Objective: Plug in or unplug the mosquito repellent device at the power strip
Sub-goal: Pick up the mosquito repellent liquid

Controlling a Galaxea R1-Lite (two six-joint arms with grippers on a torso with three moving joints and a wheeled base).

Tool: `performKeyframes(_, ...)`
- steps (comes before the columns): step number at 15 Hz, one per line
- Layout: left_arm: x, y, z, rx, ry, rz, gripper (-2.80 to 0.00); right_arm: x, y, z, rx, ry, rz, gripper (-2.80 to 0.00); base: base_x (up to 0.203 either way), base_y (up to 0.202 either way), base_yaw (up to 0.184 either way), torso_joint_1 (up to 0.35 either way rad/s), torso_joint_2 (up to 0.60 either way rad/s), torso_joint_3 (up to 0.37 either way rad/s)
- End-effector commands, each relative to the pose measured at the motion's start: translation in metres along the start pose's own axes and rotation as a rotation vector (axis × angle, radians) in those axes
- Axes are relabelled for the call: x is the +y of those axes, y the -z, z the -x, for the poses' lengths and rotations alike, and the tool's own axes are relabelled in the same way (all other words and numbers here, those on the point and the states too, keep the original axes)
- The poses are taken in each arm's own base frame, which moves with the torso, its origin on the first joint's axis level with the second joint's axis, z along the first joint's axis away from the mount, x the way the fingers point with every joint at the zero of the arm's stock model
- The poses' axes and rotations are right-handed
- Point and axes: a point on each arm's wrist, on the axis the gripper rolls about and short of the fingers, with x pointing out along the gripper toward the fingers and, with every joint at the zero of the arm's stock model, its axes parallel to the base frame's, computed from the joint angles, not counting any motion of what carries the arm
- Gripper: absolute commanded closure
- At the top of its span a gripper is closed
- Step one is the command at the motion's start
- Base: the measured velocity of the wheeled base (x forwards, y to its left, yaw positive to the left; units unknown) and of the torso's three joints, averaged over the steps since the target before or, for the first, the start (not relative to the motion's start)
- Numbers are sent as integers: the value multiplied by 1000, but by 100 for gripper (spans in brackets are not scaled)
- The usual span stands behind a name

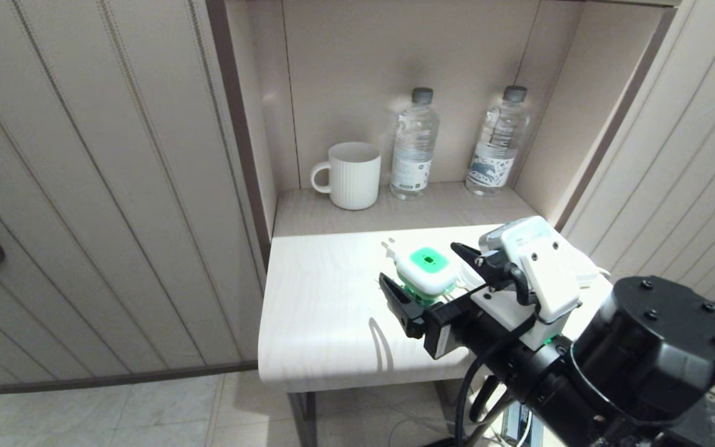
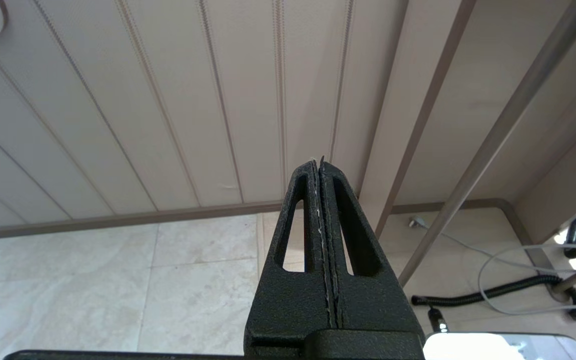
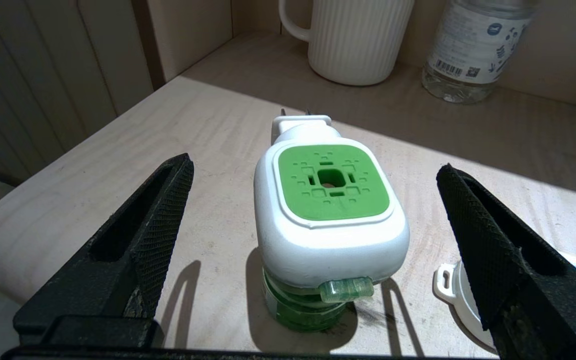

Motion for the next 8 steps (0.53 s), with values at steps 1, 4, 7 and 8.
performKeyframes(1,0,0,0,1,1,0,0,-2,-2,0,-12,7,-4,-280,0,0,0,0,0,0)
performKeyframes(4,0,0,0,2,1,0,0,-2,-2,-1,-12,7,-3,-280,0,0,0,0,0,0)
performKeyframes(7,0,0,0,1,1,0,0,-2,-2,-2,-14,7,-4,-280,0,0,0,0,0,0)
performKeyframes(8,0,0,0,2,1,0,0,-2,-2,-3,-12,8,-3,-280,0,0,0,0,0,0)
